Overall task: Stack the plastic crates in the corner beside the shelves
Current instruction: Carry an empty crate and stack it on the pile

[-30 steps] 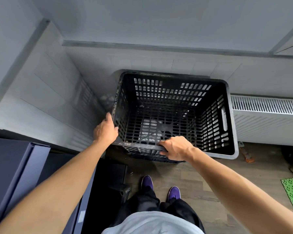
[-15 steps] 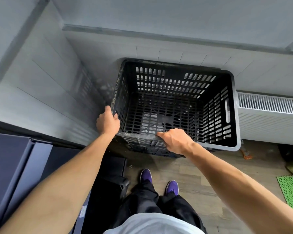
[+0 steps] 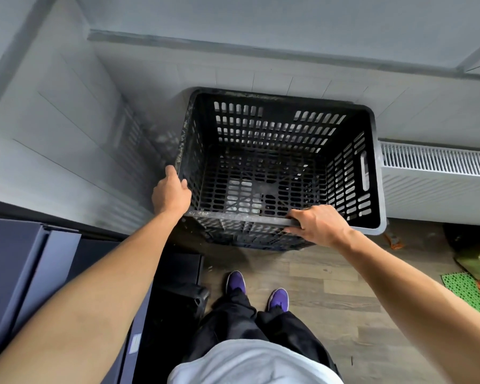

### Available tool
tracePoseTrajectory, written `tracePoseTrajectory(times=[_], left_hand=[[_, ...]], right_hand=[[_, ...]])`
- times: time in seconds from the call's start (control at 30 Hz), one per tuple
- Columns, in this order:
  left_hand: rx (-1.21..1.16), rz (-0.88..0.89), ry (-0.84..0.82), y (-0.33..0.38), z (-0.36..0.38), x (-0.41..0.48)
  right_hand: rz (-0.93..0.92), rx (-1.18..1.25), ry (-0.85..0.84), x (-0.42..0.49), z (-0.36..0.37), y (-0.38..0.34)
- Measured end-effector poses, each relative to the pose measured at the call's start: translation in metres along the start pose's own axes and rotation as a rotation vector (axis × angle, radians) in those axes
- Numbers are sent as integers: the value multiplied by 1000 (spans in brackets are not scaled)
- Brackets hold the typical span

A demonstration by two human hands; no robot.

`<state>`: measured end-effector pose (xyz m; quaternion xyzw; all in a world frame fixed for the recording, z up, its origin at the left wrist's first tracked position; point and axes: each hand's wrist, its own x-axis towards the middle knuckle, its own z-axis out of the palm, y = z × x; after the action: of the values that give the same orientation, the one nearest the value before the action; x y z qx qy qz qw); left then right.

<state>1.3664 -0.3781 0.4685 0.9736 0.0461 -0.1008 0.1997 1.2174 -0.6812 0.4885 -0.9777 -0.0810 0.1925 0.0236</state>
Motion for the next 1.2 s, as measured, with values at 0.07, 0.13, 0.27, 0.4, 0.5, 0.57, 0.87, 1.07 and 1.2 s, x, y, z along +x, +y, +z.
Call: tracePoseTrajectory(times=[0.07,0.13,0.27,0.4,0.5,0.57,0.87,1.07,1.2], left_hand=[[-2,-1,1,-1,1,1],[-26,-4,4,-2,2,1],[-55,-44,32,-3,4,1],[-61,-65,51,-5,5,2],[-47,-53,38,-4,7,4],[-16,-12,12,-2,8,6],[34,-2,-10,-2,3,4],[20,-1,-33,-4,1,1],[17,-14,-49,-2,-2,-2]], right_hand=[[14,16,14,-8,1,7],[28,1,29,-19,0,16],[58,-41,11,-38,-3,35],[40,-74,28,-38,-6,36],[67,-49,35,-36,-9,39],[106,-2,25,-35,-11,41],[102,37,-6,-37,-8,33],[68,15,-15,-42,5,29],[53,19,-28,-41,4,30]])
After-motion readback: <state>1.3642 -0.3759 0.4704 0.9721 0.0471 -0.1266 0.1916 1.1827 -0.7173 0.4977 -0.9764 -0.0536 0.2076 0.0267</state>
